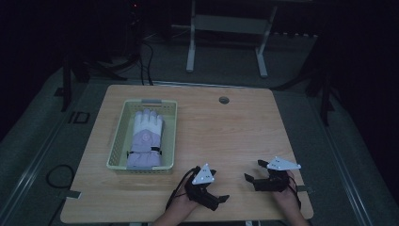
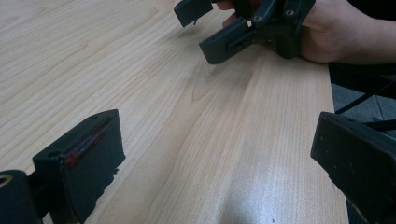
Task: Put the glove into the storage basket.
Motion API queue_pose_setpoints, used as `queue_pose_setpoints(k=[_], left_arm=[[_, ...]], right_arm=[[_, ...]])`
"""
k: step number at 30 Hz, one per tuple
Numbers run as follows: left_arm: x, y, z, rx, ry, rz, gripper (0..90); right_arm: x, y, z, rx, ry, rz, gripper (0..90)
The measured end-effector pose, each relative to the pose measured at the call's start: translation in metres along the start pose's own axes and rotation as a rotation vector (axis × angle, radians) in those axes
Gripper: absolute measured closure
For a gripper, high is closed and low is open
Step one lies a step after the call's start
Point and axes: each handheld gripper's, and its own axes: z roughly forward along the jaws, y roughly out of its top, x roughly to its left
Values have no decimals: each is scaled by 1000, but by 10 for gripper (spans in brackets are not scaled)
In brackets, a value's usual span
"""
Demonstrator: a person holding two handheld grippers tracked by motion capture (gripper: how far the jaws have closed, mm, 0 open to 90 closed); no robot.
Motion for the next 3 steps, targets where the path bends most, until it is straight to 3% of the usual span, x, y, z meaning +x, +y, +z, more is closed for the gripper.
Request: queue_pose_setpoints(k=[3], left_arm=[[-1,-1,2,12,-5,4,27]], right_arm=[[-2,0,-1,-7,0,13,137]])
